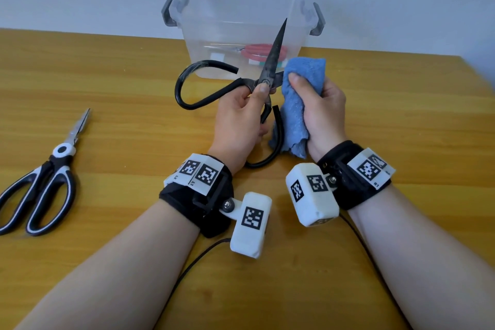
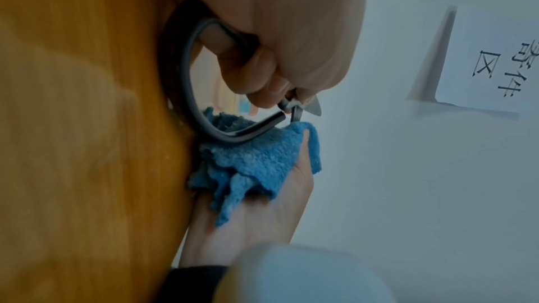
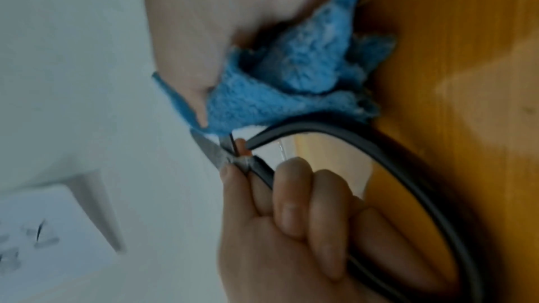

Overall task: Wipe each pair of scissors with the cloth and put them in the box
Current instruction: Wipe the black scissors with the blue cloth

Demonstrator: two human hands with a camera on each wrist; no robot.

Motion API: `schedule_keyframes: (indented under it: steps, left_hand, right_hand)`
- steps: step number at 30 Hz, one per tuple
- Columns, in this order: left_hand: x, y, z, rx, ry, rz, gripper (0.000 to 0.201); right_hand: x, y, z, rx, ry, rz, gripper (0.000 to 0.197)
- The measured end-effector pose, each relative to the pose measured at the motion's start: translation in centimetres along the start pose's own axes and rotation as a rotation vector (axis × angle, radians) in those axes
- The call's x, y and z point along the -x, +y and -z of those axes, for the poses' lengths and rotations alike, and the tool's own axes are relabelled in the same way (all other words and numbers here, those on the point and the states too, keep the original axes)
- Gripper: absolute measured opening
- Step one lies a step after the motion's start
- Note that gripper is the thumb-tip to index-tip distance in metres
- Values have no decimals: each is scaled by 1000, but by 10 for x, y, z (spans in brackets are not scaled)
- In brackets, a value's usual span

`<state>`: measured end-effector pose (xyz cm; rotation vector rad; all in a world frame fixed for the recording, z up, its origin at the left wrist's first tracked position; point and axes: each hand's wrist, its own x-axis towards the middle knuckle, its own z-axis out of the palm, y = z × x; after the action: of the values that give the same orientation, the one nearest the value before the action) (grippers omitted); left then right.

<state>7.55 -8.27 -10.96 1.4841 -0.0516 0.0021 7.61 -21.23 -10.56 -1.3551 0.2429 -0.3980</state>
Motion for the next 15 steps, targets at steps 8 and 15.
schedule_keyframes:
  steps: [8, 15]
  left_hand:
    - [3, 1, -1, 1, 20, -32, 39]
    - [4, 2, -2, 23, 44, -74, 46]
  right_hand:
    - [3, -3, -1, 41, -63, 9, 12]
    - [6, -5, 1, -15, -190, 4, 11]
